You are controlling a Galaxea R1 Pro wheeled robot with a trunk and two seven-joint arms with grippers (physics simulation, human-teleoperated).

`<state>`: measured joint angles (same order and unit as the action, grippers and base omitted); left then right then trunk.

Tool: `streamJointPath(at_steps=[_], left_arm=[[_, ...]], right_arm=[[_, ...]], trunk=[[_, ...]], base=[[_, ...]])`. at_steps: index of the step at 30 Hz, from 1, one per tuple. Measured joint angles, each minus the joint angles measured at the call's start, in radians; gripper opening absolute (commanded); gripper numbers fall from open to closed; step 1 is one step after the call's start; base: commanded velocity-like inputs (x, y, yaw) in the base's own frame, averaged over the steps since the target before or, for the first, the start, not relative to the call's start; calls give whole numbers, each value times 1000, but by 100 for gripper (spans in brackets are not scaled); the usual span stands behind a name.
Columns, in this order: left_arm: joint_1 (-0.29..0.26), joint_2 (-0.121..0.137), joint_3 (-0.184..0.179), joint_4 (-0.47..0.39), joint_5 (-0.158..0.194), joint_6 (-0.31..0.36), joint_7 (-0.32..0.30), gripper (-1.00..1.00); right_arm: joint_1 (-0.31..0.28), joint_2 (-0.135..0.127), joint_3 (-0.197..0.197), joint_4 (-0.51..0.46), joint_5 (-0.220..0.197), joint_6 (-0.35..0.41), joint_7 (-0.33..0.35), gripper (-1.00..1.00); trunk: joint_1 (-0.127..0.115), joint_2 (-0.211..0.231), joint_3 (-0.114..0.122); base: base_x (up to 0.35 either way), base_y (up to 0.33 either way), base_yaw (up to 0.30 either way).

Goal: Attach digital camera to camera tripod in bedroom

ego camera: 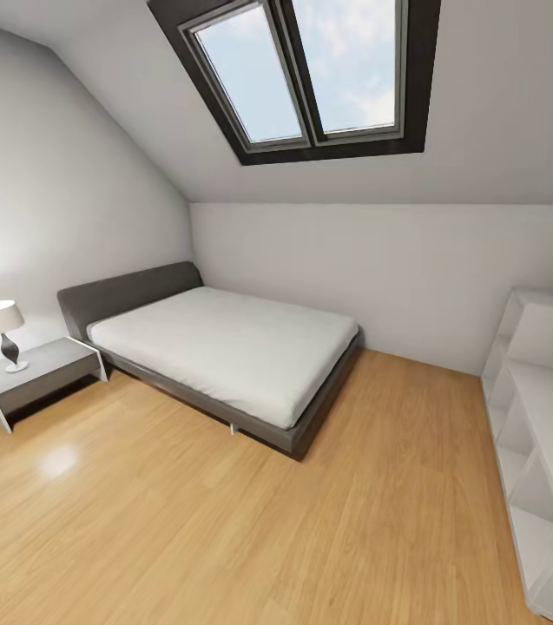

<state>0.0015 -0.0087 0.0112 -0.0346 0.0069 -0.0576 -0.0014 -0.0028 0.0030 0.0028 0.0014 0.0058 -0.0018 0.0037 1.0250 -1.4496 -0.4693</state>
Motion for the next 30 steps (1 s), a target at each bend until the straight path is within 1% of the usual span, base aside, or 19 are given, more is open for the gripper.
streamJointPath(at_steps=[4, 10, 11, 12, 18, 22, 30], left_arm=[[0, 1, 0, 0, 0, 0, 0, 100], [0, 2, -2, 0, 30, 0, 0, 100], [0, 2, -1, 0, 86, 0, 0, 100], [0, 2, -2, 0, 91, -1, 0, 100], [0, 1, -1, -1, 102, -2, 0, 100], [0, 1, -2, -1, 103, -2, 0, 100], [0, 1, -3, 0, 105, 0, 3, 100]], right_arm=[[0, 0, 1, 0, 1, 0, 2, 100], [0, 0, 2, 0, 0, 0, -6, 100], [0, 0, 2, 0, 0, 0, -6, 100], [0, 0, 2, 0, 0, 0, -7, 100], [0, 0, 3, 0, 0, 0, -8, 100], [0, 0, 3, 0, 0, -1, -8, 100], [0, 0, 3, 0, 0, -1, -8, 100]], trunk=[[0, 0, 0], [0, 0, 0], [0, 0, 0], [0, 0, 0], [0, 0, 0], [0, 0, 0], [-1, 0, 0]], base=[[0, 0, 45], [0, 0, 242], [0, 0, 265], [0, 0, 267], [0, 0, 272], [50, 0, 274], [238, 0, 275]])
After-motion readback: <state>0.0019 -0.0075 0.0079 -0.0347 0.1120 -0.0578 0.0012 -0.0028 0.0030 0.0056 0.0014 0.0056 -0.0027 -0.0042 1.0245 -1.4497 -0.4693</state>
